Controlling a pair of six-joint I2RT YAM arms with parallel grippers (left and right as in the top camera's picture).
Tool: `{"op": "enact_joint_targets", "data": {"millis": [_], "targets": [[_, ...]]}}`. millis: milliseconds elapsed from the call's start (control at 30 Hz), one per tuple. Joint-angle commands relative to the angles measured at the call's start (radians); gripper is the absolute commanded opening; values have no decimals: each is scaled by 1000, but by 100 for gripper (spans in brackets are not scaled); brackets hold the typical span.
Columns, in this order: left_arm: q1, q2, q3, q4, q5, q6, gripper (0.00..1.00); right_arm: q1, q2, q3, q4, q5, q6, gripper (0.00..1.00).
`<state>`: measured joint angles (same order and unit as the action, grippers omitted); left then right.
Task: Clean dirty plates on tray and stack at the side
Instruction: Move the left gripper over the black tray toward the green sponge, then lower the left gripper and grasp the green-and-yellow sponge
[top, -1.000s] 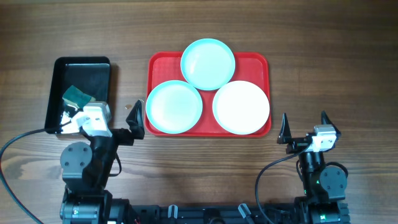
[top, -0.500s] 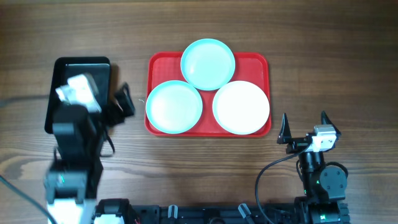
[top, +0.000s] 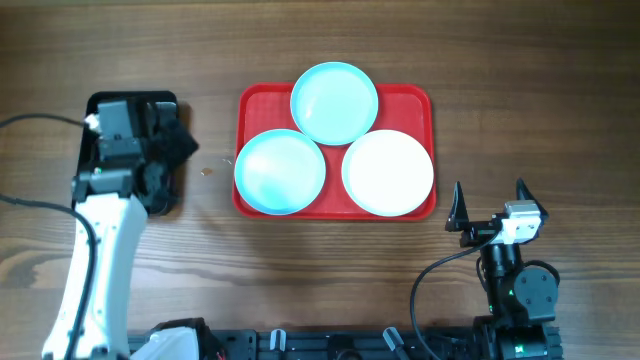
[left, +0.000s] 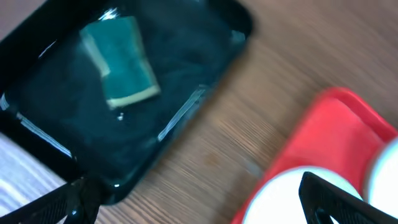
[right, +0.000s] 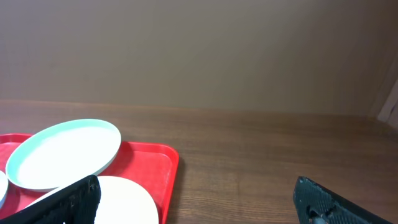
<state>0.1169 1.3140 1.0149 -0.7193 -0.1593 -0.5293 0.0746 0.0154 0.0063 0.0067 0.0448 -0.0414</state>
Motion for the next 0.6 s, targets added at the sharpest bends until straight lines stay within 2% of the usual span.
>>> {"op": "enact_joint_targets", "data": {"millis": [0, 100, 333, 467, 567], "targets": [[124, 43, 8, -3, -4, -160, 100, -5, -8, -1, 3, -16, 18, 100], [235, 46, 8, 7, 125, -160, 100, -5, -8, -1, 3, -16, 18, 100], [289, 85, 0, 6, 145, -160, 100, -5, -8, -1, 3, -16, 18, 100], [289, 122, 34, -71, 166, -142, 99, -5, -8, -1, 3, -16, 18, 100], [289, 182, 149, -200, 138, -115, 99, -5, -8, -1, 3, -16, 18, 100]]}}
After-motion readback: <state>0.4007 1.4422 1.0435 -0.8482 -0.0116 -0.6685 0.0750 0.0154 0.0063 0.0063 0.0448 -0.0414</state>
